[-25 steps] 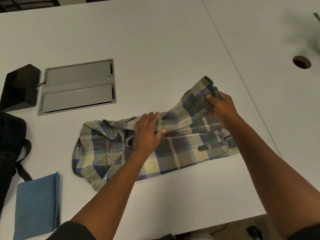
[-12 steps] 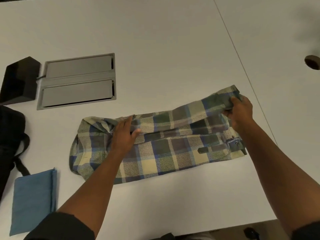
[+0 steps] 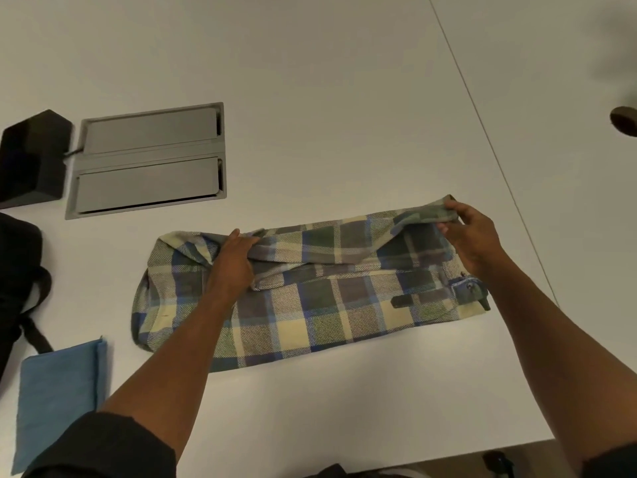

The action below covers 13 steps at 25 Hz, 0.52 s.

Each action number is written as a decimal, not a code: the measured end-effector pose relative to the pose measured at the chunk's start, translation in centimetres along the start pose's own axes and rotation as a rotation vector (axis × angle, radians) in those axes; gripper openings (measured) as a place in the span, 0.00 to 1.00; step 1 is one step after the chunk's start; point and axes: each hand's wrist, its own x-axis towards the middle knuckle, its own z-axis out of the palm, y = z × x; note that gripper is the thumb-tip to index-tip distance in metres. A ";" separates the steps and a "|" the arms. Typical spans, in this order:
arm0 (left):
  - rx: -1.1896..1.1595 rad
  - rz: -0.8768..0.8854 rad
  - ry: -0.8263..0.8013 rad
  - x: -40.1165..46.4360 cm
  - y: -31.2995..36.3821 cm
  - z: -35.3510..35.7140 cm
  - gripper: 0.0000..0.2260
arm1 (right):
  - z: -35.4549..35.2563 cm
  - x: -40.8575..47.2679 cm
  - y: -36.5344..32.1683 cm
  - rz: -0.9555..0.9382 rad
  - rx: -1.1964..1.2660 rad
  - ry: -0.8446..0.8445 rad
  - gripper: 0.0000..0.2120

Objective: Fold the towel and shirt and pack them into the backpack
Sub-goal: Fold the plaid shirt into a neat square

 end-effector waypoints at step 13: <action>-0.088 -0.065 0.202 1.1 0.6 -1.0 0.20 | -1.0 0.0 -3.4 -0.311 -0.472 0.408 0.12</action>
